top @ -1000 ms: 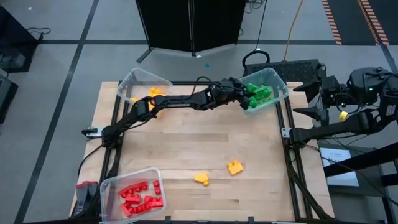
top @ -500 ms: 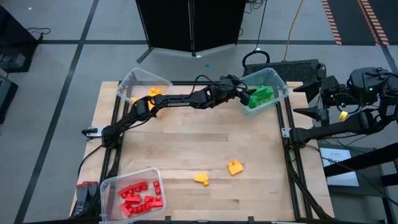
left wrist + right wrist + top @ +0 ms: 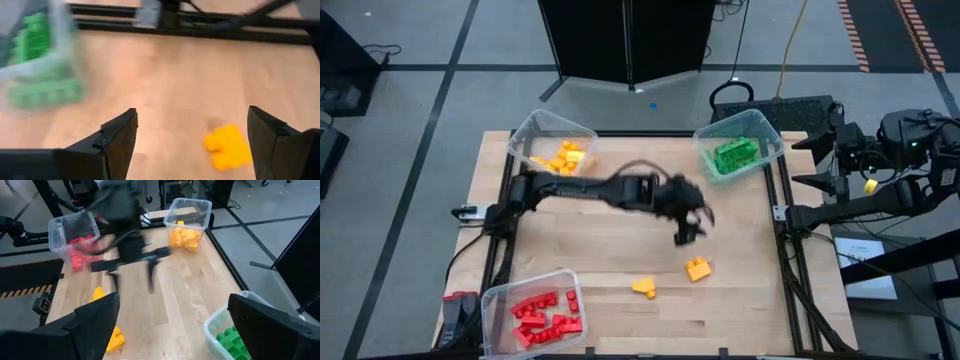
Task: Sort blocks
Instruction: Put the yellow game piece into the top left transparent bin
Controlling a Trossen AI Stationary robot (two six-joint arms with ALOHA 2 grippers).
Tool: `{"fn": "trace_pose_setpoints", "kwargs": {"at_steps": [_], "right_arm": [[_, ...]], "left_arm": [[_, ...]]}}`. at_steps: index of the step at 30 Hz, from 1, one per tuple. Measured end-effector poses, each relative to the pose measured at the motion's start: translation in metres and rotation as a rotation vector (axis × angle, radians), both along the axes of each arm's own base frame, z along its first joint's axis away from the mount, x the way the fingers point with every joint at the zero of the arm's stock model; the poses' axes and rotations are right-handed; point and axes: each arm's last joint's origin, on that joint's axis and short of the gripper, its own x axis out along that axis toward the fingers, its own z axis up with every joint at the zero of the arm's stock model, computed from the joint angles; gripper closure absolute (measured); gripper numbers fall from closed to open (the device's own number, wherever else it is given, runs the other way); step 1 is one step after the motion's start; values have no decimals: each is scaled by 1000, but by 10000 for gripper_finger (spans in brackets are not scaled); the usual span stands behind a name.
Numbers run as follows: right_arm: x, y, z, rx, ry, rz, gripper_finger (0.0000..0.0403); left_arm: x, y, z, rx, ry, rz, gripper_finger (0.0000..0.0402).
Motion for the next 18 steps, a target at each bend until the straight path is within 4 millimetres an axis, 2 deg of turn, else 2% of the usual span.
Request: {"fn": "trace_pose_setpoints", "kwargs": {"at_steps": [3, 8, 13, 15, 18], "right_arm": [[0, 0, 0, 0, 0, 0, 35], [0, 0, 0, 23, -3, -12, 35], [0, 0, -1, 34, 3, -18, 35], [-1, 0, -2, 34, 15, -18, 35], [-1, 0, -2, 34, 18, -18, 35]], "left_arm": [[7, -24, -18, 18, 8, -31, 142], [30, -27, -56, -57, -15, 0, 142], [37, -41, -85, -161, 39, -26, 119], [38, -50, -93, -162, 56, -8, 102], [36, -64, -92, -127, 42, 12, 74]]}}
